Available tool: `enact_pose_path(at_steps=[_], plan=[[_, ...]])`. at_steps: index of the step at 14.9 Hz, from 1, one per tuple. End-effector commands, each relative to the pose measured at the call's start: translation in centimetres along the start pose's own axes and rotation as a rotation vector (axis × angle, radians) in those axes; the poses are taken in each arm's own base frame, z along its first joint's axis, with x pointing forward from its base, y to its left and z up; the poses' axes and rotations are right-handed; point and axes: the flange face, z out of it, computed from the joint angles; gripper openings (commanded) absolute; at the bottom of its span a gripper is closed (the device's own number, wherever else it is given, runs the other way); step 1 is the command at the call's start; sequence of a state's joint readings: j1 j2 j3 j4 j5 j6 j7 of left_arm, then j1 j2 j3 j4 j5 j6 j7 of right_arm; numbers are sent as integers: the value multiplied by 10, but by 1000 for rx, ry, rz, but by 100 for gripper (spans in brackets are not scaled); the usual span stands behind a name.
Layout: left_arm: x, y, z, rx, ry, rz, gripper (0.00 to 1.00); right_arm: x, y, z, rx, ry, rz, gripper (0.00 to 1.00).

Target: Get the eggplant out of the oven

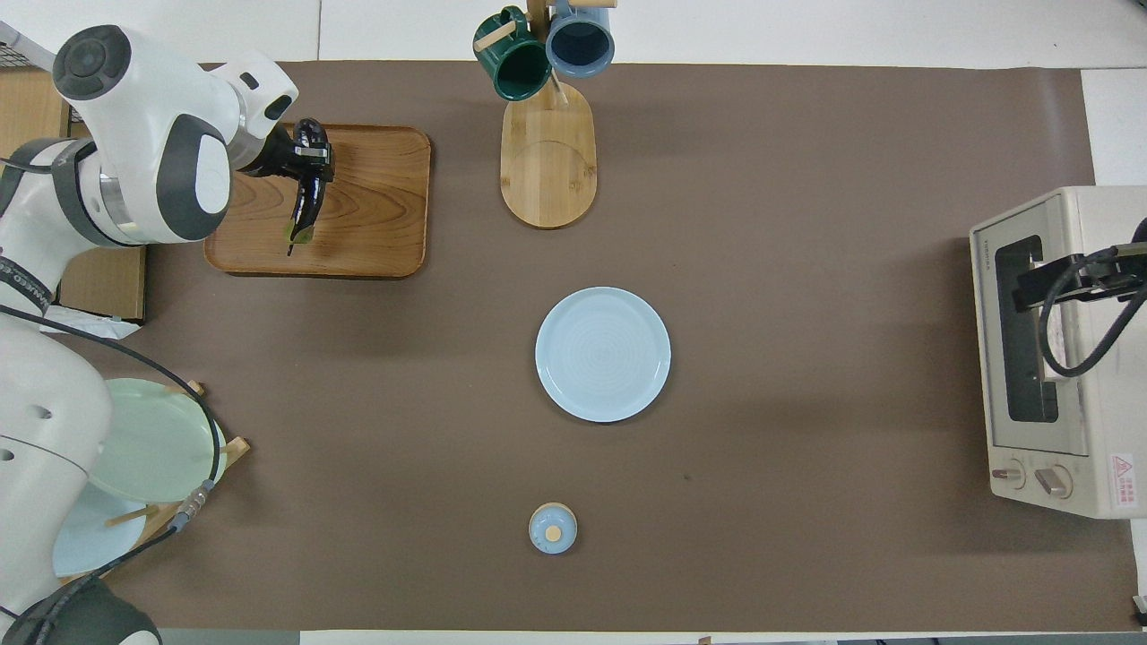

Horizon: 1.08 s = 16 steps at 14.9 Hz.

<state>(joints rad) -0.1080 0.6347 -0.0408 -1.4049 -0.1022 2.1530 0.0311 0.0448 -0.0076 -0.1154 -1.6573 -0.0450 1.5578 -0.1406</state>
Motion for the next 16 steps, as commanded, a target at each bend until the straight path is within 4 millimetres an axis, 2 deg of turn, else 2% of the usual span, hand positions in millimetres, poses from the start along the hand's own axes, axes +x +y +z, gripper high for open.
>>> enact_pose_path(at_steps=[1,2,5,7,8,10,13,16], plan=[[1,-10,0,9,7,19,96,1,-1,-2,31,5,19,100],[2,-10,-1,6,6,16,100,1,-1,-2,29,5,18,100],[0,-9,-4,-3,-32,14,100,1,-2,-3,29,7,16,100],[0,-10,-19,-2,-23,9,100,1,-1,-3,29,7,18,100],[-1,-3,-37,-6,-16,13,100,1,-2,-3,29,7,16,100],[-10,2,-88,10,19,22,100,1,-2,-3,29,7,16,100],[-36,5,-149,17,-24,17,100,1,-2,-3,29,7,16,100],[-71,2,-224,24,-64,7,100,1,-1,-3,29,7,18,100]])
